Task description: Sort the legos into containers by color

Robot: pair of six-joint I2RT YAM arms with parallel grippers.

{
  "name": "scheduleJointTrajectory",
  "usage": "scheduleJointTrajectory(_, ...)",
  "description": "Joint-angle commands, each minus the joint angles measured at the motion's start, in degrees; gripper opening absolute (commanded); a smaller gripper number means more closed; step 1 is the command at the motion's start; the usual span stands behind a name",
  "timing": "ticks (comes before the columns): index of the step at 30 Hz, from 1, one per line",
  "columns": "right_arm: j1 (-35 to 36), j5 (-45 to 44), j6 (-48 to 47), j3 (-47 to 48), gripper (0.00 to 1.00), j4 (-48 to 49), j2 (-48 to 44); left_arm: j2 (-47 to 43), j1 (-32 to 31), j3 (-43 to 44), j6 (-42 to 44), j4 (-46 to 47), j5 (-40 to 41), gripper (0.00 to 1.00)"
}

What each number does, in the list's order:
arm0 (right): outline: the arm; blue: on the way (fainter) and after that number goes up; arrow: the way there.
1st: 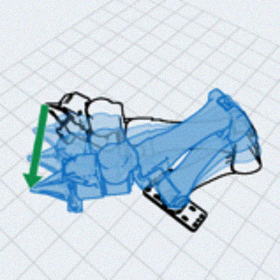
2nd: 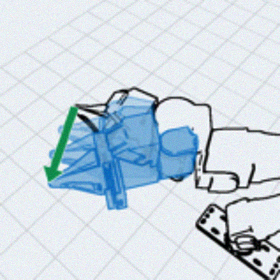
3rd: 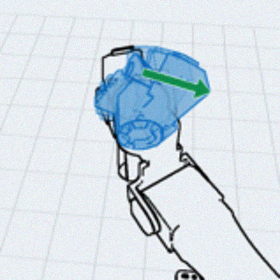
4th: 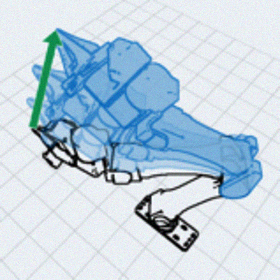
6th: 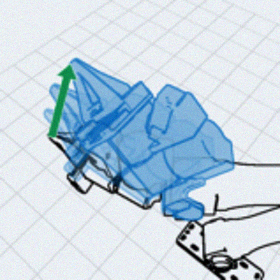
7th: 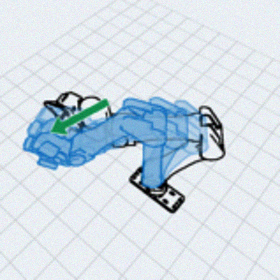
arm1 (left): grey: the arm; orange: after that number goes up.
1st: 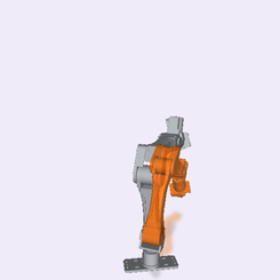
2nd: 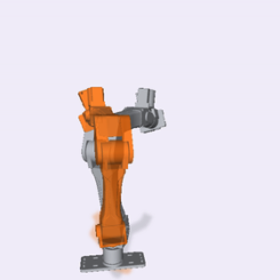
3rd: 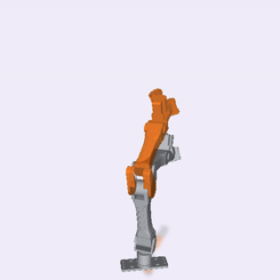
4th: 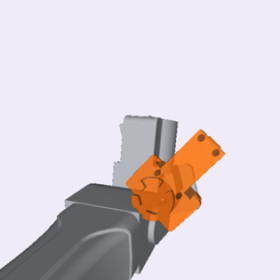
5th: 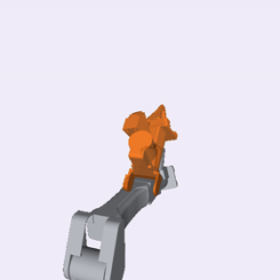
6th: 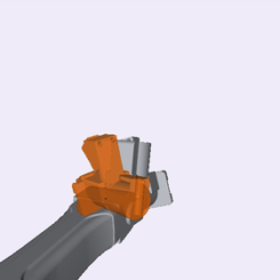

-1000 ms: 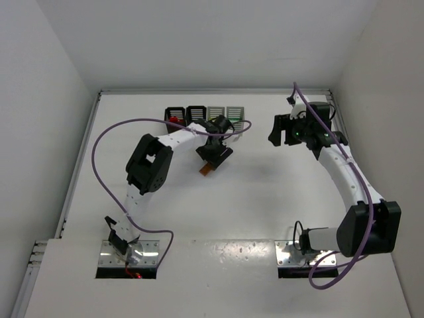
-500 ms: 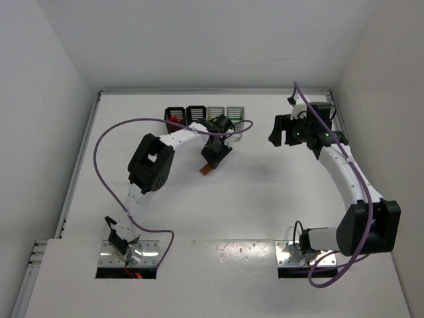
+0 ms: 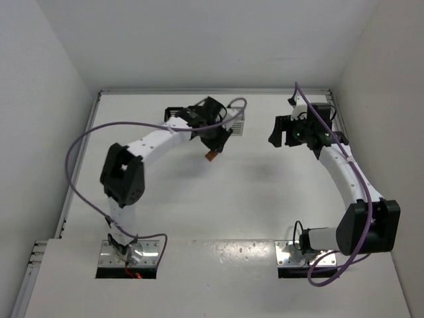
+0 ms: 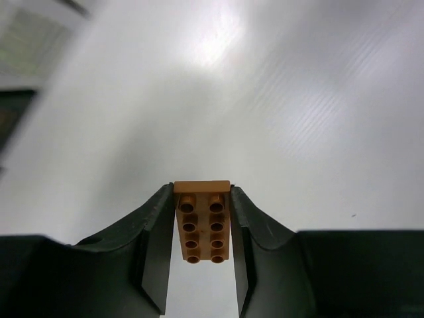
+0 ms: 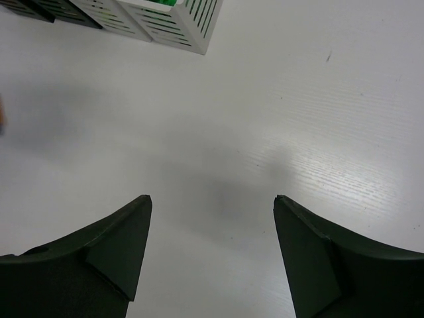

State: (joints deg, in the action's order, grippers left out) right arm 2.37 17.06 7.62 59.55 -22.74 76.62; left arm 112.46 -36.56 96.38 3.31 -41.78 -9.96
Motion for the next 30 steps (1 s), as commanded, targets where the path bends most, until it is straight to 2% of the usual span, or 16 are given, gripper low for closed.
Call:
scheduleJointTrajectory(1, -0.3, 1.7, 0.9, -0.5, 0.74, 1.3, -1.0, -11.9, 3.6, 3.1, -2.7, 10.2, -2.8, 0.14)
scheduleJointTrajectory(4, -0.3, 1.7, 0.9, -0.5, 0.74, 1.3, -1.0, -16.5, 6.7, 0.0, -4.5, 16.3, -0.7, 0.1)
scheduleJointTrajectory(5, -0.3, 1.7, 0.9, -0.5, 0.74, 1.3, -1.0, -17.4, 7.5, -1.2, -5.4, 21.3, 1.3, 0.1)
scheduleJointTrajectory(8, -0.3, 1.7, 0.9, -0.5, 0.73, 1.3, -0.5, -18.1, 9.7, -2.8, -7.0, 27.5, 4.4, 0.1)
scheduleJointTrajectory(12, -0.3, 1.2, 0.9, -0.5, 0.73, 1.3, 0.5, -11.4, 14.0, 3.9, -9.9, 28.1, 4.6, 0.1)
scheduleJointTrajectory(17, -0.3, 1.2, 0.4, -0.5, 0.73, 1.3, 2.1, -4.1, 17.6, 10.8, -15.3, 28.1, -1.7, 0.1)
scheduleJointTrajectory(30, -0.3, 1.2, 0.4, 0.6, 0.73, 2.4, 5.4, 4.0, 18.6, 13.2, -15.8, 28.6, -1.2, 0.12)
